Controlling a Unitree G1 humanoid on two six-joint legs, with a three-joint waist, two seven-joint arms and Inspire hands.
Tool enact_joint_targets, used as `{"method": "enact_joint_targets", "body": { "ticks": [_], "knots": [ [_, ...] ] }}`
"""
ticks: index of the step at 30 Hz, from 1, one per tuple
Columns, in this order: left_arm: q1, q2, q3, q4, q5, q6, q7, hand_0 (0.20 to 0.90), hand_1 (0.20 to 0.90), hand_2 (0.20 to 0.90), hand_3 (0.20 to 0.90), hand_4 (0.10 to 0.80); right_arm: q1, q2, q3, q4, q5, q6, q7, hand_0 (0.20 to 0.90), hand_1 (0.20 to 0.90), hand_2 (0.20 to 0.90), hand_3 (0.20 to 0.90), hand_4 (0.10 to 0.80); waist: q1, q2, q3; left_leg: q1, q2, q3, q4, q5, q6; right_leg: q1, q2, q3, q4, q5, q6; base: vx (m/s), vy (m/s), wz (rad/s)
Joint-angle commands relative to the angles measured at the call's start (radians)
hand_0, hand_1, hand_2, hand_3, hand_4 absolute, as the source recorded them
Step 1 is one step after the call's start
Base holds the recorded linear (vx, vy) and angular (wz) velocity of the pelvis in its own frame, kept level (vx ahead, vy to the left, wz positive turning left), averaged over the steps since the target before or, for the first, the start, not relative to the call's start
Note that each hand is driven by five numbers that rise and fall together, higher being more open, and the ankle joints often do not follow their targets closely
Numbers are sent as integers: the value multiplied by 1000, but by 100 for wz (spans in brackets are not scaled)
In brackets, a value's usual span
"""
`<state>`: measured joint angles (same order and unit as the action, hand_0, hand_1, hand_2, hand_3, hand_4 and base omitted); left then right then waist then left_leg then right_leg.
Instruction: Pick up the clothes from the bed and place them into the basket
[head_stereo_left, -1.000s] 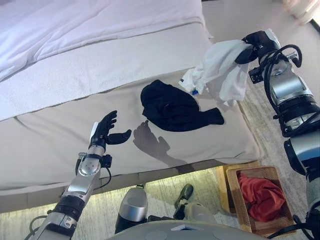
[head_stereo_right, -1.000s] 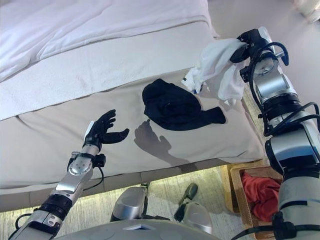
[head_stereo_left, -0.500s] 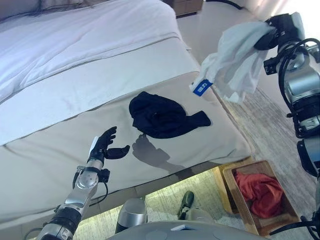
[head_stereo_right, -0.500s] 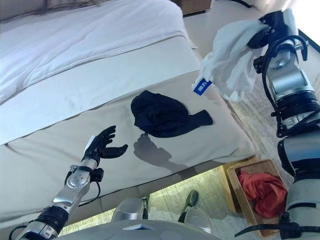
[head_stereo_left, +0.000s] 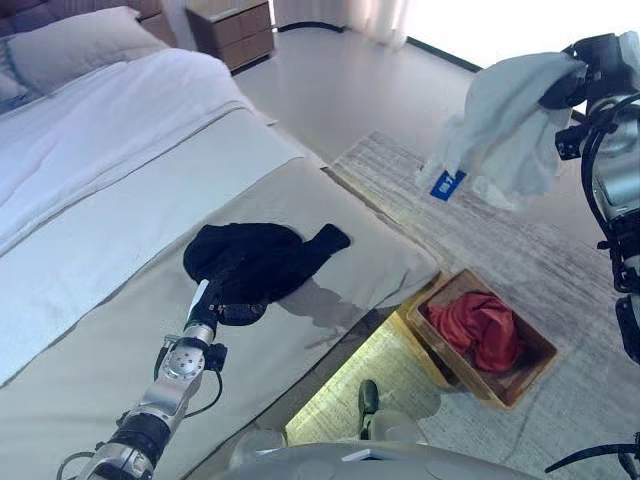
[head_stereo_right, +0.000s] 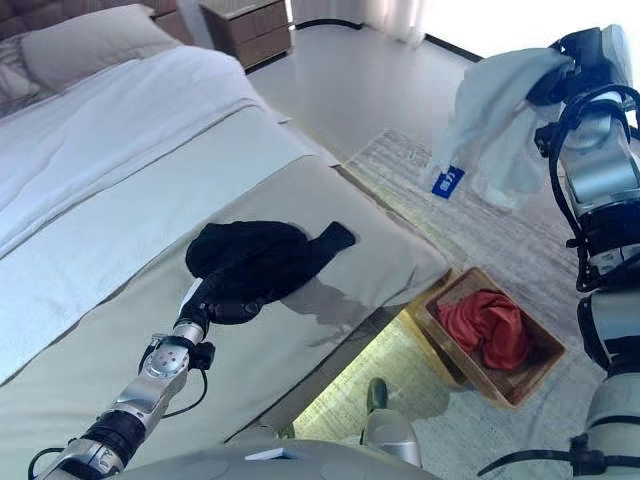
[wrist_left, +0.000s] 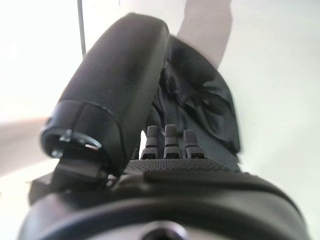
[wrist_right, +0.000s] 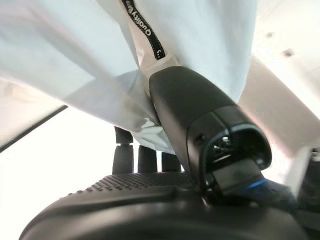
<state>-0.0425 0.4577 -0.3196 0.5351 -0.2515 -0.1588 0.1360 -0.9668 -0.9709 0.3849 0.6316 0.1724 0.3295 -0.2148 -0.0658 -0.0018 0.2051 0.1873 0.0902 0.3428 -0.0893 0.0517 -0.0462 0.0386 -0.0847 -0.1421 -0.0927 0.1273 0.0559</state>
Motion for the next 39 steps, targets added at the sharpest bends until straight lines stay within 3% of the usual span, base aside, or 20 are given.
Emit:
{"method": "enact_joint_targets", "body": {
  "ticks": [1,16,34,35,36,38,39],
  "knots": [
    [-75,22,-58,25,46,-69,2,900,900,900,900,800,-47,-85,-33,14,-66,-79,-7,300,300,300,200,100,6,-23,-94,7,53,-1,2,-90,-39,41,-70,-21,5,-62,59,6,-78,-12],
    [-93,-2,-66,26,77,-43,-15,900,900,900,900,800,147,-29,-126,102,-89,-75,16,300,300,300,200,100,-41,18,-56,8,53,26,2,-94,-47,-12,-46,25,5,-58,43,-6,-65,-11],
    [-119,-2,-95,2,59,-42,-20,900,900,900,900,800,184,-13,-136,294,-133,-122,51,300,300,300,200,100,-47,79,-3,-4,45,37,2,-92,-53,-47,-42,31,5,-59,38,-4,-17,0],
    [-121,-3,-96,1,58,-43,-21,900,900,900,900,800,186,-10,-138,307,-140,-121,49,375,375,375,288,188,-47,82,0,-5,44,36,2,-91,-53,-48,-42,31,5,-59,37,0,0,0],
    [-121,-4,-97,-2,58,-43,-19,900,900,900,900,800,189,-10,-139,314,-149,-115,47,387,387,387,302,202,-47,86,3,-6,43,36,2,-90,-53,-49,-42,32,5,-59,37,0,0,0],
    [-122,-6,-100,-3,55,-43,-18,900,900,900,900,800,189,-13,-139,339,-161,-118,46,568,568,568,513,413,-46,90,4,-7,43,36,2,-89,-54,-49,-42,31,5,-59,36,0,0,0],
    [-123,-7,-101,-4,54,-44,-18,900,900,900,900,800,189,-13,-139,343,-163,-120,44,771,771,771,749,649,-46,91,5,-7,43,36,2,-89,-54,-49,-42,31,5,-59,36,0,0,0]
  ]
}}
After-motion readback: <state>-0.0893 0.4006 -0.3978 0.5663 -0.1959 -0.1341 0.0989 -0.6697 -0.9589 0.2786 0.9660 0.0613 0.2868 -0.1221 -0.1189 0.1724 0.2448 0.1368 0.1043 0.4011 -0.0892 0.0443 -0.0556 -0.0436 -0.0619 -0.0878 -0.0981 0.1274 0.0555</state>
